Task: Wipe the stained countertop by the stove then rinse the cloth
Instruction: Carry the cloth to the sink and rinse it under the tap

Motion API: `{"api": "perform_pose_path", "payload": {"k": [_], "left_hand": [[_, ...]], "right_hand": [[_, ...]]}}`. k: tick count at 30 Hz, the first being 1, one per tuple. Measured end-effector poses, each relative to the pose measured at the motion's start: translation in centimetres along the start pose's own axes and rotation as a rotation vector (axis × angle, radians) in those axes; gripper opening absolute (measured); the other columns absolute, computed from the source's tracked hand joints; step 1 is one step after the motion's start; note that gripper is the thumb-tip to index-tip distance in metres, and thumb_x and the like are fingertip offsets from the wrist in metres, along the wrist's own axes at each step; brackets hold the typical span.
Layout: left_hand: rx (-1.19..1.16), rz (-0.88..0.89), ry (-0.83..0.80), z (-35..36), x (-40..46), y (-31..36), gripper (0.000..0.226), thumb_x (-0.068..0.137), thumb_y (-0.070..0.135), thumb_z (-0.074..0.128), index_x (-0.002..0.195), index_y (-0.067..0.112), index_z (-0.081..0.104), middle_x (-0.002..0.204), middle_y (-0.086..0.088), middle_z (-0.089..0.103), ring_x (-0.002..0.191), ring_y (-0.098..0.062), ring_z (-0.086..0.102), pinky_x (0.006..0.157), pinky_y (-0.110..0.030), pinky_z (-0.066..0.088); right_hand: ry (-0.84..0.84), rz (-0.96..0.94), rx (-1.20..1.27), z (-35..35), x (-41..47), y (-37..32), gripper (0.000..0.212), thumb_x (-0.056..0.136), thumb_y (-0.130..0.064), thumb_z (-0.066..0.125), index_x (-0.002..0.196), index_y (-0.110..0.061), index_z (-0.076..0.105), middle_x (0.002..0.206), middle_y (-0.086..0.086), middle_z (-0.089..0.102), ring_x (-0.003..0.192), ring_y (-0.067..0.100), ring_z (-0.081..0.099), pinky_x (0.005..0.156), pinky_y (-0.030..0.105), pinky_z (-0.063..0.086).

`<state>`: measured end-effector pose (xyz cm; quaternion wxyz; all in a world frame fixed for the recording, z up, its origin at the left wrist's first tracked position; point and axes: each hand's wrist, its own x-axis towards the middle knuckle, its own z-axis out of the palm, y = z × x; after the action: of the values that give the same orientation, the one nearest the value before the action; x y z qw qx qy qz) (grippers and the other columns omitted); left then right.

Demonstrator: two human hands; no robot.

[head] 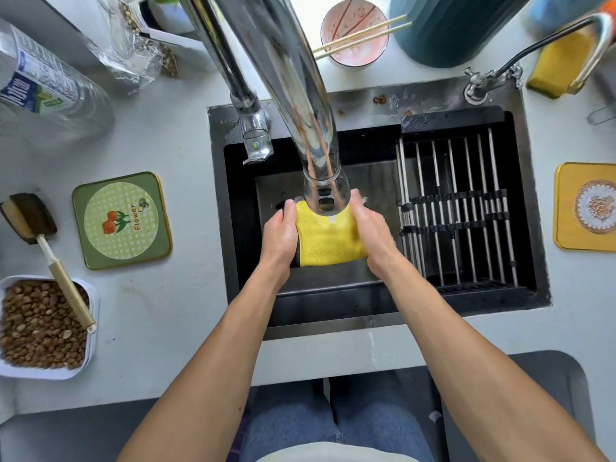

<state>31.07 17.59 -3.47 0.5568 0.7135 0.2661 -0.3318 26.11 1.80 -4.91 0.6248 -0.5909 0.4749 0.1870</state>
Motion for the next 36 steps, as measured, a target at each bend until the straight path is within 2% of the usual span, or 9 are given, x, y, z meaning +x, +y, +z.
{"api": "perform_pose_path", "payload": {"k": [4,8,10,15,19,22,28,32,36], "left_hand": [[0.006,0.040,0.082,2.7,-0.5,0.4,0.042,0.100,0.044,0.062,0.097,0.004,0.074,0.093,-0.007,0.079,0.090,-0.027,0.072,0.087,-0.052,0.060],[0.096,0.163,0.011,7.3,-3.5,1.3,0.045,0.074,0.080,0.059,0.071,0.037,0.071,0.064,0.029,0.069,0.065,0.014,0.065,0.056,-0.007,0.045],[0.062,0.205,0.062,7.9,-3.6,1.2,0.031,0.075,0.076,0.060,0.069,0.046,0.068,0.064,0.032,0.067,0.062,0.018,0.061,0.055,-0.005,0.042],[0.079,0.058,0.242,5.0,-0.6,0.7,0.033,0.078,0.033,0.076,0.067,0.031,0.045,0.085,0.004,0.073,0.079,-0.020,0.062,0.076,-0.027,0.045],[0.002,0.105,0.228,7.4,-2.1,1.0,0.052,0.055,0.075,0.062,0.072,0.026,0.065,0.056,0.018,0.067,0.058,0.011,0.066,0.046,-0.005,0.038],[0.004,0.095,0.261,7.8,-2.4,0.8,0.053,0.060,0.074,0.072,0.083,0.026,0.072,0.062,0.023,0.064,0.068,0.007,0.069,0.056,-0.006,0.042],[0.144,-0.019,0.309,4.1,-0.2,-0.3,0.035,0.098,0.022,0.057,0.063,0.022,0.049,0.092,-0.006,0.071,0.091,-0.032,0.062,0.078,-0.038,0.052],[0.170,0.134,0.203,6.5,-3.3,-0.1,0.047,0.076,0.069,0.055,0.066,0.024,0.066,0.062,0.010,0.066,0.066,-0.003,0.067,0.048,-0.013,0.041],[0.301,0.154,0.238,4.8,-1.3,0.0,0.030,0.090,0.039,0.065,0.107,0.014,0.070,0.110,-0.015,0.073,0.098,-0.031,0.064,0.083,-0.033,0.052]], "right_hand": [[0.053,-0.115,0.062,0.8,0.2,-0.1,0.041,0.105,-0.055,0.053,0.110,-0.019,0.072,0.093,-0.009,0.077,0.082,0.003,0.073,0.067,0.019,0.055],[-0.018,-0.005,0.155,1.1,0.6,-0.5,0.044,0.109,-0.051,0.042,0.115,-0.016,0.067,0.091,-0.004,0.068,0.078,0.009,0.071,0.068,0.030,0.058],[-0.058,0.049,0.195,1.7,0.2,-0.9,0.042,0.105,-0.054,0.049,0.099,-0.017,0.067,0.085,-0.001,0.069,0.073,0.013,0.072,0.067,0.030,0.058],[-0.026,0.076,0.296,2.8,-0.2,-0.9,0.047,0.101,-0.058,0.054,0.091,-0.018,0.078,0.085,0.003,0.083,0.071,0.015,0.080,0.054,0.027,0.060],[0.094,-0.017,0.141,2.9,0.1,-1.4,0.043,0.107,-0.050,0.048,0.106,-0.015,0.073,0.101,0.004,0.077,0.097,0.025,0.075,0.082,0.036,0.061],[-0.013,-0.061,-0.051,3.4,-0.2,-0.9,0.036,0.109,-0.030,0.048,0.128,-0.004,0.065,0.109,0.007,0.070,0.093,0.024,0.069,0.078,0.036,0.058],[-0.048,-0.049,0.126,3.3,-0.7,-1.3,0.049,0.105,-0.040,0.050,0.068,-0.032,0.081,0.072,-0.008,0.079,0.066,0.006,0.075,0.055,0.022,0.055],[-0.007,-0.016,0.049,3.0,0.1,-1.1,0.030,0.111,-0.027,0.045,0.114,-0.013,0.071,0.088,-0.003,0.067,0.081,0.018,0.064,0.066,0.026,0.057],[-0.122,0.087,0.104,3.9,-0.8,-0.6,0.028,0.108,-0.026,0.053,0.113,-0.007,0.074,0.103,0.010,0.073,0.085,0.022,0.069,0.075,0.031,0.058]]}}
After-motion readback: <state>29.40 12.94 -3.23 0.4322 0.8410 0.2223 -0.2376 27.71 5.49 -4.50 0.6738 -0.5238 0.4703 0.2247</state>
